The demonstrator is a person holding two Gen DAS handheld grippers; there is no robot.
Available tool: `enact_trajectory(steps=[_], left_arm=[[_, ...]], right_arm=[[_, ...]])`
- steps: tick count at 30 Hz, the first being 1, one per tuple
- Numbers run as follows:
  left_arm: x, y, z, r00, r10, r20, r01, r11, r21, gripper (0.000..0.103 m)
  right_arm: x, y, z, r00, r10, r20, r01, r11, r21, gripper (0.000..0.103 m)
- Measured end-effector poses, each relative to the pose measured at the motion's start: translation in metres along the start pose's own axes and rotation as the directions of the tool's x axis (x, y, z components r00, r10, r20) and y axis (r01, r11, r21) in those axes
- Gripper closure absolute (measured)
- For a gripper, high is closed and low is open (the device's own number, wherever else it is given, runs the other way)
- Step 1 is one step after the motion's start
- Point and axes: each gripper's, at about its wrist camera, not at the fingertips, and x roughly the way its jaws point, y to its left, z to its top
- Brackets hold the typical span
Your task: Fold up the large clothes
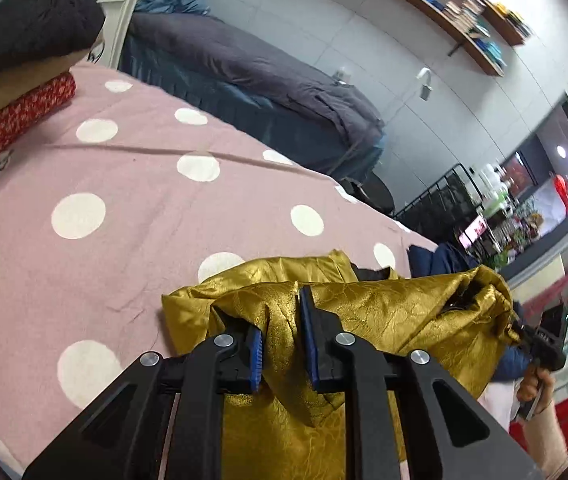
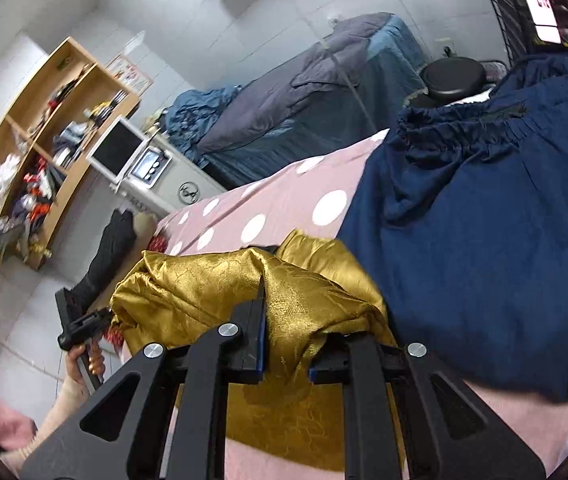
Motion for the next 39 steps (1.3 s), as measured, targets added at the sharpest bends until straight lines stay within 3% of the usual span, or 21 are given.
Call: enact_trajectory(steps=[2,5,9,11,14,17,19,21,22,25,26,28,30,33,39], left_arm=[[0.017,0.006,0.002,1.0,0.014,-0.028,-0.015,0.998,-0.053,0.083],[0.037,0.016,-0.003,0.998,0.02,-0.056,-0.027,0.993,-0.117,0.062],[0.032,0.036,-0.005,0.995,0.092,0.03,-0.084,0.975,-0.208,0.013],[0.02,0.055,-0.005,0.992,0.087,0.089,-0.057,0.955,-0.291,0.012],[0.009,0.065,-0.005,0.994,0.044,0.099,-0.008,0.94,-0.342,0.012],[-0.006,0.043,-0.009,0.991,0.074,0.111,-0.046,0.97,-0.238,0.012],[-0.015,0.015,-0.02,0.989,0.104,0.105,-0.092,0.989,-0.112,0.012],[-0.022,-0.016,-0.034,0.983,0.145,0.114,-0.147,0.989,0.017,0.011],[-0.025,-0.031,-0.043,0.979,0.161,0.125,-0.171,0.982,0.081,0.009],[-0.027,-0.07,-0.072,0.968,0.199,0.151,-0.23,0.945,0.231,0.007],[-0.024,-0.083,-0.085,0.965,0.216,0.149,-0.25,0.929,0.273,0.007],[-0.02,-0.097,-0.104,0.961,0.234,0.146,-0.27,0.911,0.312,0.007],[-0.013,-0.106,-0.126,0.953,0.264,0.146,-0.299,0.892,0.338,0.007],[-0.003,-0.114,-0.156,0.942,0.307,0.137,-0.336,0.861,0.382,0.007],[0.006,-0.109,-0.179,0.925,0.358,0.126,-0.378,0.836,0.398,0.006]], right_arm=[[0.017,-0.008,0.006,1.0,-0.027,-0.011,0.027,0.999,0.026,0.088],[0.042,-0.025,0.007,0.998,-0.051,-0.032,0.054,0.995,0.086,0.088],[0.062,-0.051,-0.001,0.997,-0.057,-0.048,0.065,0.979,0.195,0.088],[0.069,-0.066,-0.003,0.999,-0.015,-0.042,0.026,0.961,0.276,0.084],[0.073,-0.088,-0.008,0.997,0.082,0.001,-0.075,0.907,0.414,0.081],[0.072,-0.096,-0.01,0.992,0.125,0.018,-0.119,0.876,0.468,0.076],[0.068,-0.093,-0.01,0.99,0.141,0.023,-0.134,0.864,0.486,0.066],[0.055,-0.086,-0.009,0.99,0.133,0.053,-0.142,0.851,0.505,0.043],[0.05,-0.081,-0.007,0.99,0.12,0.074,-0.141,0.855,0.499,0.039],[0.017,-0.038,-0.005,0.992,-0.022,0.126,-0.019,0.948,0.317,0.032],[0.009,-0.017,-0.008,0.986,-0.097,0.137,0.068,0.976,0.205,0.031],[0.005,0.018,-0.022,0.971,-0.185,0.15,0.184,0.983,0.017,0.027],[0.011,0.053,-0.047,0.957,-0.259,0.131,0.279,0.945,-0.172,0.027],[0.024,0.083,-0.09,0.923,-0.367,0.112,0.383,0.855,-0.35,0.027],[0.046,0.084,-0.143,0.892,-0.452,0.023,0.411,0.787,-0.461,0.027]])
